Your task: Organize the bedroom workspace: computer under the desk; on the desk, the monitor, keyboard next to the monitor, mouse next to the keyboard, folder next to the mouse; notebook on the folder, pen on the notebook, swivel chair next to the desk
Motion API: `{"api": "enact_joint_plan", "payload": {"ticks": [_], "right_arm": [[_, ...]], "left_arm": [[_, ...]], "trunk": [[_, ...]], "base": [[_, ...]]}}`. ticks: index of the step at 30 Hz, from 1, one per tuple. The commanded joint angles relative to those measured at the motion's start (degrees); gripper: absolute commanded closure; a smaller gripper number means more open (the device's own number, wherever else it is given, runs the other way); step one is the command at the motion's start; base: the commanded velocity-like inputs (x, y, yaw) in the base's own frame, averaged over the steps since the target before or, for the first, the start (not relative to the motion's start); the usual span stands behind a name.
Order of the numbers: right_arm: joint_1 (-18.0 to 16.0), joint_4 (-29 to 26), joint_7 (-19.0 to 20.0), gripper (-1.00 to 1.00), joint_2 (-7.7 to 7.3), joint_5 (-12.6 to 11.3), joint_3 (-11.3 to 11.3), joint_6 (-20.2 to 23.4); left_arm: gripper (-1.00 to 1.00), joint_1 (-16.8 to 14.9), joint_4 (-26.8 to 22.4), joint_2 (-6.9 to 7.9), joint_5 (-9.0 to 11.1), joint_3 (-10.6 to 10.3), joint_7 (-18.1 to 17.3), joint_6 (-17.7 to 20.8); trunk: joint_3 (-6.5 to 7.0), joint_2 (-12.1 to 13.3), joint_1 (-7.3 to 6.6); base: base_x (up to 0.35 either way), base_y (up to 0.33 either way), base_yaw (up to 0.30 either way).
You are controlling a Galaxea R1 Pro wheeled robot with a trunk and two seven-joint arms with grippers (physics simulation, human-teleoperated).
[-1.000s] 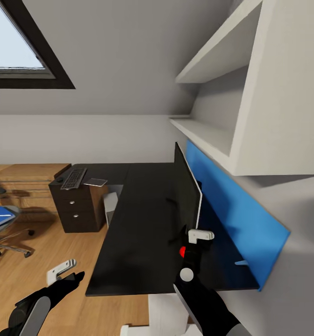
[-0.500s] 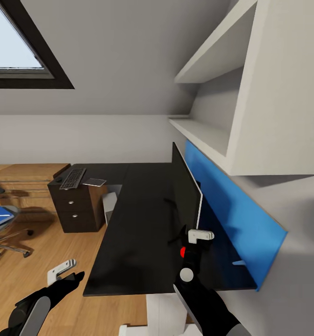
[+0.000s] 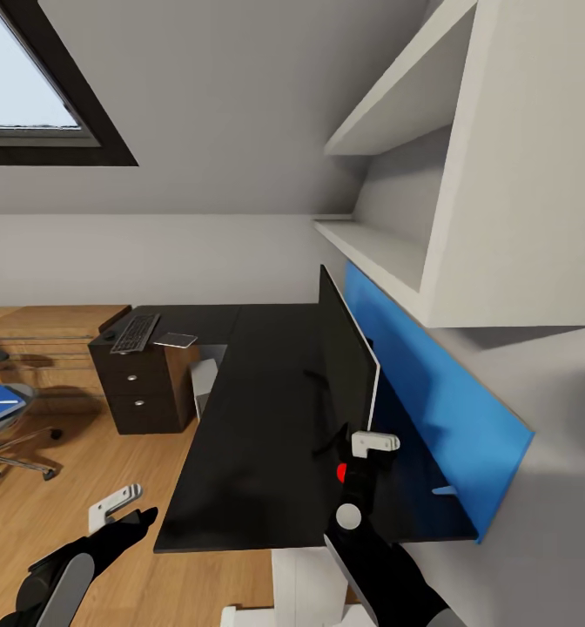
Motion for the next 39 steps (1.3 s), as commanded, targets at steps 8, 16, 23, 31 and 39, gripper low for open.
{"api": "enact_joint_plan", "payload": {"ticks": [8, 16, 23, 31, 39], "right_arm": [[0.2, 0.5, -0.1, -1.00, -0.01, 0.0, 0.1, -0.2], [0.2, 0.7, -0.2, -1.00, -0.09, 0.1, 0.0, -0.3], [0.2, 0.7, -0.2, -1.00, -0.09, 0.1, 0.0, -0.3], [0.2, 0.8, -0.1, -1.00, -0.09, 0.0, 0.0, -0.3], [0.2, 0.9, -0.1, -1.00, -0.09, 0.0, 0.0, -0.3]], "left_arm": [[-1.00, 0.0, -0.1, 0.01, 0.4, 0.0, 0.5, 0.3], [-1.00, 0.0, -0.1, 0.00, 0.4, 0.0, 0.5, 0.2], [-1.00, 0.0, -0.1, -0.05, 0.4, 0.0, 0.5, 0.1], [-1.00, 0.0, -0.1, -0.04, 0.4, 0.0, 0.5, 0.1], [-1.00, 0.0, -0.1, 0.03, 0.4, 0.0, 0.5, 0.2]], "trunk": [[-0.07, -0.1, 0.01], [-0.07, -0.1, 0.01], [-0.07, -0.1, 0.01], [-0.07, -0.1, 0.01], [-0.07, -0.1, 0.01]], "base": [[0.000, 0.000, 0.000], [0.000, 0.000, 0.000], [0.000, 0.000, 0.000], [-0.191, 0.000, 0.000], [-0.330, 0.000, 0.000]]}}
